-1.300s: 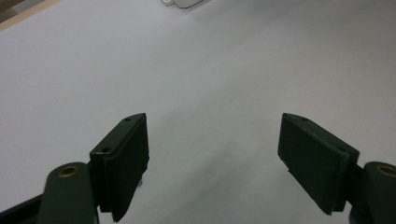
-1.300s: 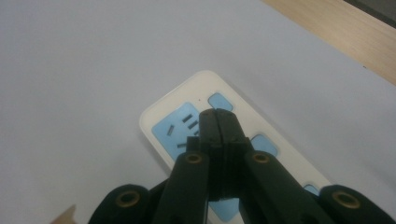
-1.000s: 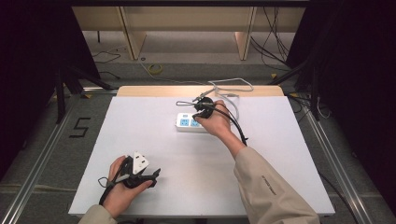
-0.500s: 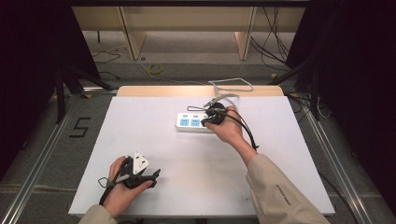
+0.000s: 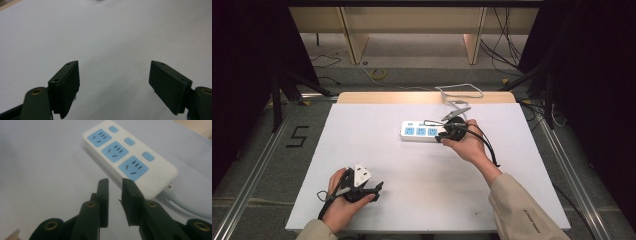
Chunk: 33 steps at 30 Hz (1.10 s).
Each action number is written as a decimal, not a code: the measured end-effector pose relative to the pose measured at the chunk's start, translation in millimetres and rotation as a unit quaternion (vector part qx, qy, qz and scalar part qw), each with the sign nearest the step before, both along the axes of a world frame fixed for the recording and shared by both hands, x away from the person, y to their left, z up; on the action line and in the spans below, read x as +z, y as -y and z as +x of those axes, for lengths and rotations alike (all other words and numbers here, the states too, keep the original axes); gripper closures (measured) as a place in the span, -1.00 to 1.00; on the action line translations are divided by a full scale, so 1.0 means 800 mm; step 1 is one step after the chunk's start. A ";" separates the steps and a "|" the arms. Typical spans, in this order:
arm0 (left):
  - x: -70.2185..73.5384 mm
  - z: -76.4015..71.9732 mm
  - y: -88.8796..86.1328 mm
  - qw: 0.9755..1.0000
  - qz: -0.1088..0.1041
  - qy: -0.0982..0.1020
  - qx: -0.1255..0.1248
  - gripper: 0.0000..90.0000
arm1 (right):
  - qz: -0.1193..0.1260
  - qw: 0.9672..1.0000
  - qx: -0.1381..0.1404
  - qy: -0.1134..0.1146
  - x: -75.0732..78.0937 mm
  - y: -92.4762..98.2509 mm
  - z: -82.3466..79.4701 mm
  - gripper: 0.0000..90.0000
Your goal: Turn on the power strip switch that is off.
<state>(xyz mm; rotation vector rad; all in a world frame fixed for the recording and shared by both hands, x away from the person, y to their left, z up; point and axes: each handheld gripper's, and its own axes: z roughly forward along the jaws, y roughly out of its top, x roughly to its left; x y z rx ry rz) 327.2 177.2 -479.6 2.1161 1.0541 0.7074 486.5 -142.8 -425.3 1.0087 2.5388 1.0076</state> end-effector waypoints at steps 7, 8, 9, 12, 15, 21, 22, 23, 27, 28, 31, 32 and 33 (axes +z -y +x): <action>0.000 0.000 0.000 1.000 0.000 0.000 0.001 -0.45 | 0.000 1.000 0.000 0.004 -0.004 0.016 -0.015 0.63; 0.000 0.000 0.000 1.000 0.001 -0.001 0.001 -0.45 | 0.001 1.000 -0.004 0.004 -0.004 0.018 -0.017 0.62; 0.000 0.000 0.000 1.000 0.001 -0.001 0.001 -0.45 | 0.000 1.000 -0.002 0.005 -0.004 0.021 -0.019 0.62; 0.000 0.000 0.001 1.000 0.001 -0.001 0.001 -0.45 | 0.001 1.000 -0.006 0.007 -0.005 0.030 -0.026 0.58; 0.000 0.000 0.001 1.000 0.001 -0.001 0.001 -0.45 | 0.005 1.000 -0.013 0.006 -0.007 0.038 -0.034 0.53; -0.001 0.000 0.002 1.000 0.001 -0.003 0.000 -0.45 | 0.014 1.000 -0.024 0.000 -0.009 0.056 -0.048 0.44; -0.001 0.000 0.002 1.000 0.001 -0.003 0.000 -0.45 | 0.015 1.000 -0.025 0.000 -0.010 0.059 -0.050 0.42; -0.001 0.000 0.002 1.000 0.001 -0.004 0.000 -0.45 | 0.015 1.000 -0.027 -0.001 -0.010 0.062 -0.052 0.41; -0.001 0.000 0.002 1.000 0.000 -0.003 0.002 -0.45 | 0.012 0.999 -0.032 0.002 -0.012 0.072 -0.059 0.38; -0.001 0.000 0.002 1.000 0.000 -0.003 0.002 -0.45 | 0.011 0.999 -0.031 0.003 -0.013 0.074 -0.061 0.38; -0.001 0.000 0.002 1.000 0.003 -0.003 -0.001 -0.45 | 0.011 0.999 -0.032 0.008 -0.014 0.079 -0.067 0.34; -0.001 0.000 0.002 1.000 0.003 -0.003 0.000 -0.45 | 0.010 0.999 -0.032 0.009 -0.014 0.081 -0.069 0.33; -0.001 0.000 0.003 1.000 0.003 -0.003 0.000 -0.45 | 0.010 0.999 -0.032 0.010 -0.014 0.082 -0.071 0.32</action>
